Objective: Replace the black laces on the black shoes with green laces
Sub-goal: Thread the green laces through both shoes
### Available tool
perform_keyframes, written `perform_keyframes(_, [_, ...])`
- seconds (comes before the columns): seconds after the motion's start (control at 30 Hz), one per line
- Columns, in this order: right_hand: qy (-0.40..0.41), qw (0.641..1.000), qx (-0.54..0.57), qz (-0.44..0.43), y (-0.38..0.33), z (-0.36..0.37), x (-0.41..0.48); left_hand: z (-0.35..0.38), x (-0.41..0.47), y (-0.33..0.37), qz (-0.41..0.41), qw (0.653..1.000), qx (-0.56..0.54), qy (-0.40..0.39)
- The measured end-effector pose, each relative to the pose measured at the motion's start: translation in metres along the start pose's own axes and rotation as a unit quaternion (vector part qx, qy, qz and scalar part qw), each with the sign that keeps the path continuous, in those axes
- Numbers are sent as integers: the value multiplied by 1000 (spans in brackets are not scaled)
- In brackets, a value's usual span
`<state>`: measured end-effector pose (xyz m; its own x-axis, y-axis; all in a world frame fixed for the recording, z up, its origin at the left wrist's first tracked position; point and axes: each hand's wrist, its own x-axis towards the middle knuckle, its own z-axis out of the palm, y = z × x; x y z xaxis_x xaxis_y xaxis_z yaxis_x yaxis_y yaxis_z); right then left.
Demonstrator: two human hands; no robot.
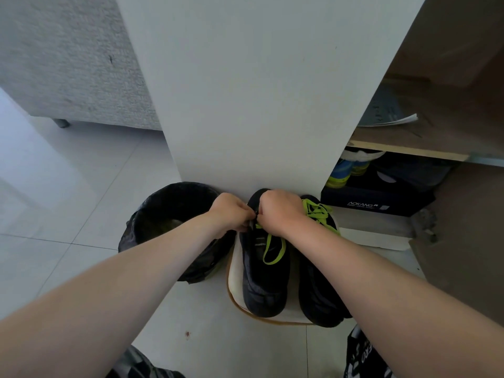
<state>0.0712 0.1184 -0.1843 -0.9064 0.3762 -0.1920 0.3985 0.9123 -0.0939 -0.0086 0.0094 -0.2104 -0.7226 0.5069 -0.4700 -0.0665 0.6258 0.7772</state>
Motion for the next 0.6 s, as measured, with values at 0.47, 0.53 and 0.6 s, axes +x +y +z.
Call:
perform_keyframes(0.47, [37,998,-55,18,-9,3,-3,4,-1,-2,24,999,20,17])
perform_keyframes(0.53, [27,999,-7,15,-3,3,-2,2,-1,-2,20,1000,4,10])
perform_keyframes(0.6, [20,999,41,16,4,4,-1,0,-1,-3,19,1000,-10,4])
